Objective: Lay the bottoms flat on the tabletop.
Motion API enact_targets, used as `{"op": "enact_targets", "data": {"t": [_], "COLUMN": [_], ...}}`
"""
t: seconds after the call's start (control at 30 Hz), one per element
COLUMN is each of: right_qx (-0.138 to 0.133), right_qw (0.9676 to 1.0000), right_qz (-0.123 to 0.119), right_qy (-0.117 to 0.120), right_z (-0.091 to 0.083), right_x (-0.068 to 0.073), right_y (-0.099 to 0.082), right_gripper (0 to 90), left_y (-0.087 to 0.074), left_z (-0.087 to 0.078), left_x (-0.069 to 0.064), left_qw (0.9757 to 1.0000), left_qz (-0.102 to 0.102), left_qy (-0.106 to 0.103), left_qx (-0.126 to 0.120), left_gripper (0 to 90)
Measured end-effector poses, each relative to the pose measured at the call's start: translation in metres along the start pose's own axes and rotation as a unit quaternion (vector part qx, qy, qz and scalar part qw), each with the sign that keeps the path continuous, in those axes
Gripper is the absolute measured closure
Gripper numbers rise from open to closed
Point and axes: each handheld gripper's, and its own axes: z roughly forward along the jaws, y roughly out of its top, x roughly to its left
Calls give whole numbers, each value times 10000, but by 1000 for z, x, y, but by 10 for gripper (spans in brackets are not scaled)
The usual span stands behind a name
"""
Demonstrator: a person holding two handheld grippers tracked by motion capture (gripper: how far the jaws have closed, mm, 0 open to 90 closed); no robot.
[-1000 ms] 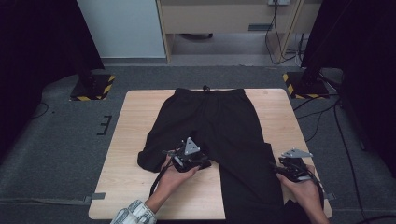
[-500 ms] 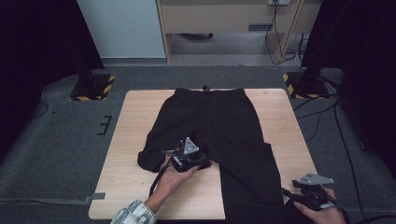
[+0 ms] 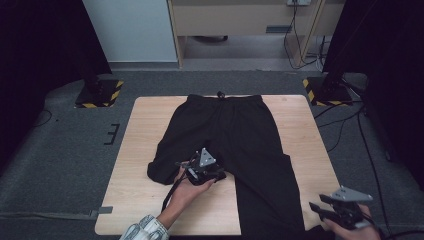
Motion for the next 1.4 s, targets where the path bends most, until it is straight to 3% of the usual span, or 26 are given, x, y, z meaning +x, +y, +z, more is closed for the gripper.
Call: {"op": "enact_targets", "data": {"t": [0.13, 0.2, 0.5, 0.6, 0.63, 0.77, 0.83, 1.0, 1.13, 1.23, 1.3, 1.4], "right_qx": [-154, -27, 131, 197, 235, 301, 357, 430, 211, 33, 32, 60], "right_qw": [9996, 10000, 9999, 9998, 9997, 9991, 9984, 9976, 9992, 9998, 9998, 9994], "right_qz": [233, 41, -6, -29, -94, -132, -123, -194, -112, 85, 219, 352], "right_qy": [97, 6, -55, 48, 53, 257, 420, 516, 314, 164, 7, -52], "right_z": [32, 47, 68, 75, 78, 76, 74, 59, 60, 74, 89, 107], "right_x": [-7, -5, 0, 3, 6, 13, 15, 22, 17, 8, 2, -2], "right_y": [31, 41, 49, 51, 51, 53, 51, 45, 55, 69, 77, 84], "right_gripper": [490, 490, 446, 463, 499, 838, 879, 845, 600, 475, 448, 519], "left_y": [-3, -4, -8, -17, -20, -26, -26, -26, -24, -22, -20, -18], "left_z": [5, 4, -7, -13, -16, -26, -32, -36, -34, -30, -28, -41], "left_x": [3, 3, -6, -9, -10, -13, -16, -20, -25, -28, -30, -21], "left_qw": [9998, 9999, 9998, 9997, 9996, 9992, 9992, 9991, 9993, 9991, 9995, 9992], "left_qz": [-9, -39, -184, -250, -276, -377, -377, -395, -351, -376, -287, -216], "left_qy": [41, 46, -13, 29, 41, 86, 111, 11, -43, -115, -47, 163], "left_qx": [170, 150, -20, -10, 9, -52, -108, -134, -142, -164, -128, -280], "left_gripper": [483, 485, 488, 484, 484, 487, 489, 489, 487, 481, 477, 472]}}
